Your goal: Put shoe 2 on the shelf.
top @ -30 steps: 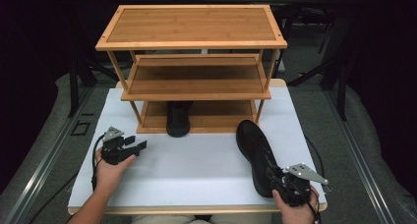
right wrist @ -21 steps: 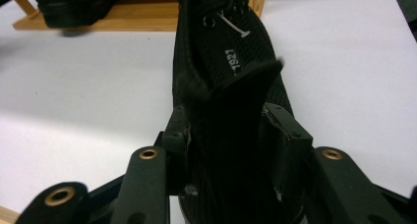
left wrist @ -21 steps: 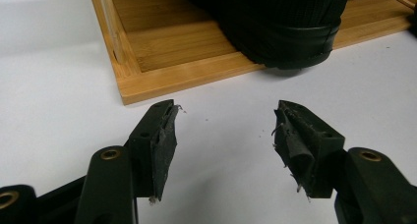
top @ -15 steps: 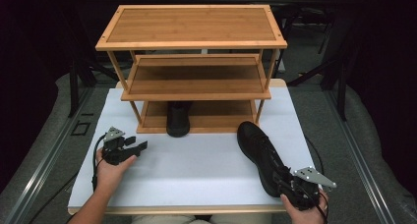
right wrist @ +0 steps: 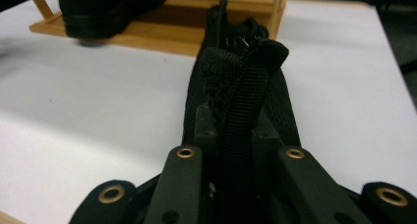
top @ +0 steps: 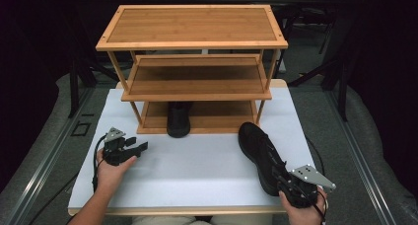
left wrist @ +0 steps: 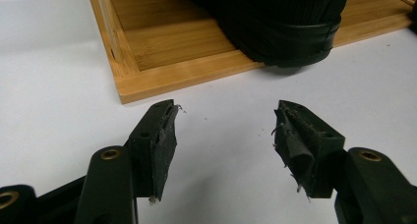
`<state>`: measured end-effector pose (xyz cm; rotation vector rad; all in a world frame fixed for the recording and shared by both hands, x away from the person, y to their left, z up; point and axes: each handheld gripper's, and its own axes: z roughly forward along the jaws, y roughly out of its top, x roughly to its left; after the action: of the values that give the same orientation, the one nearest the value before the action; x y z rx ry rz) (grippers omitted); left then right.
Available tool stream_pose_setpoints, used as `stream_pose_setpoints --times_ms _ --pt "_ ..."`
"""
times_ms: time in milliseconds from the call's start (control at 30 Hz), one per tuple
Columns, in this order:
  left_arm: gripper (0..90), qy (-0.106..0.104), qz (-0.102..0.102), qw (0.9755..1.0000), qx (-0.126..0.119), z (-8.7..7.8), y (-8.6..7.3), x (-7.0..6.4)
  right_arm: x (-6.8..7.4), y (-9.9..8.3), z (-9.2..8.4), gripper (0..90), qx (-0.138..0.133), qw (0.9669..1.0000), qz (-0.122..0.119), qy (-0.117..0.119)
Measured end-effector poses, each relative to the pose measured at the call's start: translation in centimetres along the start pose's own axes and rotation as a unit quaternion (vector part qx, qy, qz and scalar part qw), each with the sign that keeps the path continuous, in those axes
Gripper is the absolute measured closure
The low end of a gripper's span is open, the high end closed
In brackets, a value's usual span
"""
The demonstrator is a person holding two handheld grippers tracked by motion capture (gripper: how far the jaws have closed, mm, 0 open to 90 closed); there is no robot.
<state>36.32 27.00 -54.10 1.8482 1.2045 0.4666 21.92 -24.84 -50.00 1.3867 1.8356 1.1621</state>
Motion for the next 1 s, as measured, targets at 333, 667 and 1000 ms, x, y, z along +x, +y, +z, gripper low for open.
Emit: stream_pose_setpoints --times_ms 333,667,1000 --pt "40.8 -0.001 -0.007 1.0000 0.001 0.0 -0.1 0.1 -0.2 2.2 -0.5 79.6 -0.024 0.9996 0.004 0.015" --pt "40.8 -0.001 -0.007 1.0000 0.001 0.2 -0.1 0.0 0.6 3.6 -0.6 80.6 -0.072 0.9972 -0.008 0.018" --pt "40.8 -0.001 -0.007 1.0000 0.001 0.2 -0.2 0.0 0.7 4.4 -1.0 81.1 -0.100 0.9944 -0.002 0.033"
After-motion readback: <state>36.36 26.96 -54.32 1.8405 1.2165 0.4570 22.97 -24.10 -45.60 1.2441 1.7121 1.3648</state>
